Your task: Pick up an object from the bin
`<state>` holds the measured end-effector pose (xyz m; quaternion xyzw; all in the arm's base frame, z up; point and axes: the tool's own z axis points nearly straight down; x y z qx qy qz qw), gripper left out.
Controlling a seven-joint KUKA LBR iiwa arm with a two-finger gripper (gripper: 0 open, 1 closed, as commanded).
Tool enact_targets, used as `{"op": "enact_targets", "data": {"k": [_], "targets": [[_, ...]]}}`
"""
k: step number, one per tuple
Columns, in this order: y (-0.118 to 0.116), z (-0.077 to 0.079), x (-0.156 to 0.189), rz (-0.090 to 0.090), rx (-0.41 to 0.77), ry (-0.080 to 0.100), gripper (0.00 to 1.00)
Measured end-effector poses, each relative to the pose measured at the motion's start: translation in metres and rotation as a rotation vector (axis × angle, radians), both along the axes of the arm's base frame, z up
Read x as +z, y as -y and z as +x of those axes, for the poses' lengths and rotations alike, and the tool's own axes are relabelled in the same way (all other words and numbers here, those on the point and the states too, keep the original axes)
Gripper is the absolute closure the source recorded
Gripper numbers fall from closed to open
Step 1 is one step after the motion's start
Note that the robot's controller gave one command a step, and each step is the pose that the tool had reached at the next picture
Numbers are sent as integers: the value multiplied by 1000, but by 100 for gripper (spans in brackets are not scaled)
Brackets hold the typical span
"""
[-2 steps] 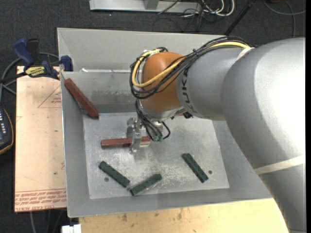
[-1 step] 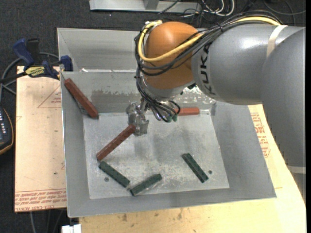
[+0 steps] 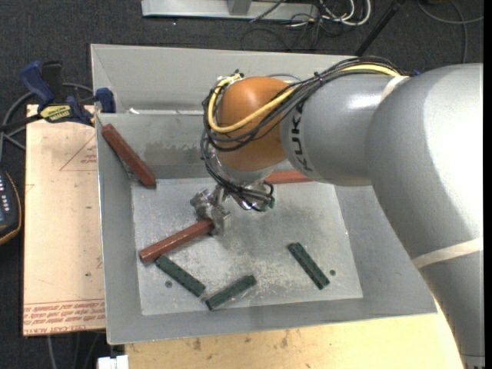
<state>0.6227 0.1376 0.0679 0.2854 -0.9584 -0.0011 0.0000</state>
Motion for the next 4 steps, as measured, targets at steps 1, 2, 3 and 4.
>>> {"op": "enact_targets", "data": {"k": [1, 2, 3, 4], "targets": [[0, 1, 2, 1, -1, 3, 0], [-40, 33, 3, 2, 214, 7, 0], [-38, 34, 4, 1, 211, 6, 100], [-27, 35, 145, 1, 201, 14, 100]]}}
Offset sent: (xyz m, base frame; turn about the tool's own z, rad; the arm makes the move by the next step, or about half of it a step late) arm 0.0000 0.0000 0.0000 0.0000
